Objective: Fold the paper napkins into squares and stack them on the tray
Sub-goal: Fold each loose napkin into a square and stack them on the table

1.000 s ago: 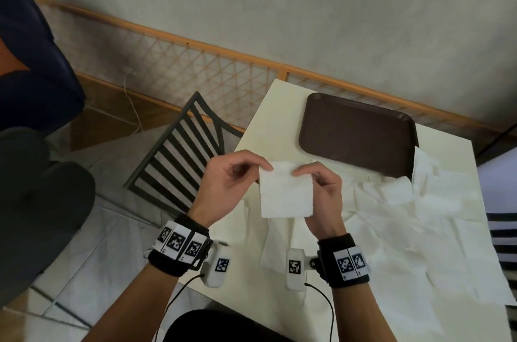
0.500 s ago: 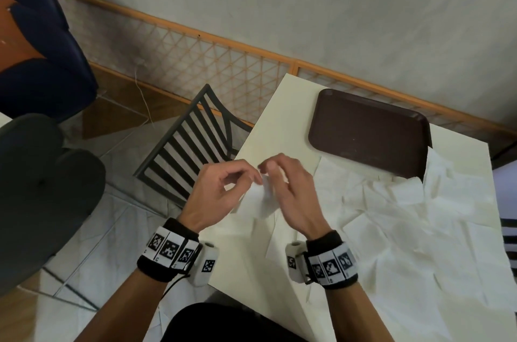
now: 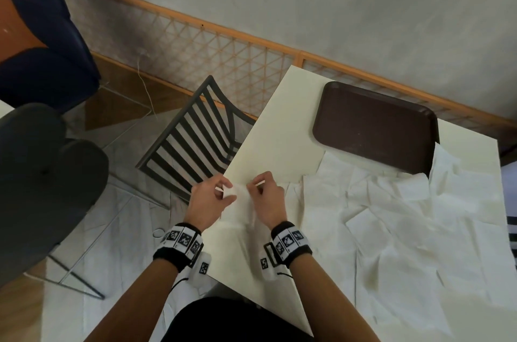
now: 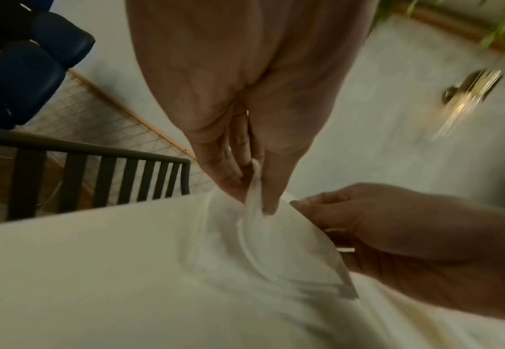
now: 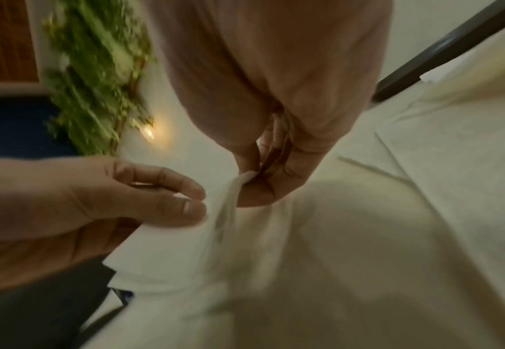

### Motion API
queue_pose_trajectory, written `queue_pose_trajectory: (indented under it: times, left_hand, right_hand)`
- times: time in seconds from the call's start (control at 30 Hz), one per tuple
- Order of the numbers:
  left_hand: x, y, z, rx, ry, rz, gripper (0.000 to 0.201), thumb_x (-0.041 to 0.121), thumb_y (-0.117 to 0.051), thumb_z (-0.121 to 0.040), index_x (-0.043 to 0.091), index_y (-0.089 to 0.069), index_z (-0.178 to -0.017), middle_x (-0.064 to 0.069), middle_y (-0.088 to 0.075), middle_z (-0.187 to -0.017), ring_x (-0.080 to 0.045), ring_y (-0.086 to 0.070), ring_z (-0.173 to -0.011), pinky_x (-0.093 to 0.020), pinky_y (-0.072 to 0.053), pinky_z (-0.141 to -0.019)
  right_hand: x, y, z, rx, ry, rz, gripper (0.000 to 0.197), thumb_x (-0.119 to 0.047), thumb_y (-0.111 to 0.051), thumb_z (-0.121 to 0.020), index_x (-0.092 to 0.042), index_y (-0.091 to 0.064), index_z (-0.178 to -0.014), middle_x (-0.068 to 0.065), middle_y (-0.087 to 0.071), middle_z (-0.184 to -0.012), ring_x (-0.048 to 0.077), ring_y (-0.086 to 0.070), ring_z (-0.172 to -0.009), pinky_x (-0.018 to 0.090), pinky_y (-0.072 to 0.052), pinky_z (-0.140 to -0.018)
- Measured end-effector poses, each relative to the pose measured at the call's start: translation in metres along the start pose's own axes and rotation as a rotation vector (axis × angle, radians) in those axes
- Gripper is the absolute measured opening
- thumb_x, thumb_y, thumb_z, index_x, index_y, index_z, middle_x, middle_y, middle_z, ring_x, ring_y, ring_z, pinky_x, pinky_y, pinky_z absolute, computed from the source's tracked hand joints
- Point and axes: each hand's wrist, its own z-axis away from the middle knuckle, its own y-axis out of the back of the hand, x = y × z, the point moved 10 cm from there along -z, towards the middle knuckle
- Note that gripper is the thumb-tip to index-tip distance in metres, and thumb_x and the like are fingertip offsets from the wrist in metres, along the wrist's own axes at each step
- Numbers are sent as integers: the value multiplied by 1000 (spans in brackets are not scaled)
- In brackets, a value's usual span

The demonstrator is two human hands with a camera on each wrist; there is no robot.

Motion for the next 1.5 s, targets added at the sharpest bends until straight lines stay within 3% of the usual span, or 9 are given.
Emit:
queue_pose_trajectory:
  times: [0.2,0.37,0.5,0.77,0.87,1.0,1.23,1.43,1.5]
  left_hand:
    - [-23,-35,-8,-84,-4,-271,36,21,-83,-91,20,-68,-124,1,-46,-132,-23,-52,-123,-32,-46,-110]
    - [2,-27,1,16,-139,-342,42,25,-85,-87,29,-69,-126,2,-45,-138,-24,-37,-128,-37,-39,-111]
    - [39,-47,6,-85,-270,-167,28,20,-80,-93,26,-72,-119,12,-58,-121,-11,-46,-116,-31,-41,-108]
    - [109,-113,20,-462,-255,267,44,47,-87,-88,32,-67,-124,16,-73,-119,-1,-67,-114,-17,-55,-91]
    - [122,-116,10,-349,-248,361,25,34,-85,-93,26,-69,-110,13,-76,-91,-5,-69,-82,-18,-52,-74]
    - [134,-124,-2,-216,-266,348,17,30,-76,-101,20,-63,-104,5,-48,-54,-13,-38,-56,-26,-37,-60]
    - [133,-164,-8,-254,-224,242,32,32,-60,-110,16,-60,-82,18,-48,-55,-5,-41,-56,-22,-34,-59]
    - [126,-173,-4,-277,-152,209,33,31,-56,-111,21,-64,-81,19,-55,-59,-1,-51,-58,-17,-38,-62]
    - [124,-173,-6,-280,-88,262,28,21,-54,-110,17,-75,-92,21,-71,-76,7,-65,-71,-12,-45,-71]
  right_hand:
    - [-13,7,-6,-53,99,310,8,-14,-57,-107,-17,-56,-114,5,-66,-104,27,-65,-92,40,-56,-81]
    - [-12,66,8,-336,275,950,50,-1,-61,-87,-35,-65,-124,-1,-54,-139,27,-48,-130,41,-46,-106]
    - [20,106,6,-454,301,1210,25,-21,-80,-91,-39,-76,-109,-11,-51,-146,22,-35,-148,40,-35,-117]
    - [-6,166,21,-73,423,686,7,-44,-75,-99,-39,-72,-101,-16,-71,-98,15,-57,-116,41,-40,-105]
    - [-15,189,37,97,416,517,4,-40,-71,-104,-38,-69,-104,-17,-69,-83,15,-61,-96,41,-47,-89]
    - [3,210,47,182,308,389,7,-37,-70,-105,-40,-64,-108,-14,-72,-82,12,-65,-90,35,-48,-82]
    - [66,223,52,243,99,272,24,-39,-77,-102,-32,-57,-90,-19,-78,-95,11,-74,-94,43,-60,-84]
    - [93,240,57,311,41,91,28,-27,-92,-89,-22,-66,-79,-10,-77,-96,5,-70,-93,15,-49,-78]
    - [101,244,56,316,5,55,28,-27,-92,-89,-22,-67,-79,-6,-76,-90,11,-72,-91,21,-54,-81]
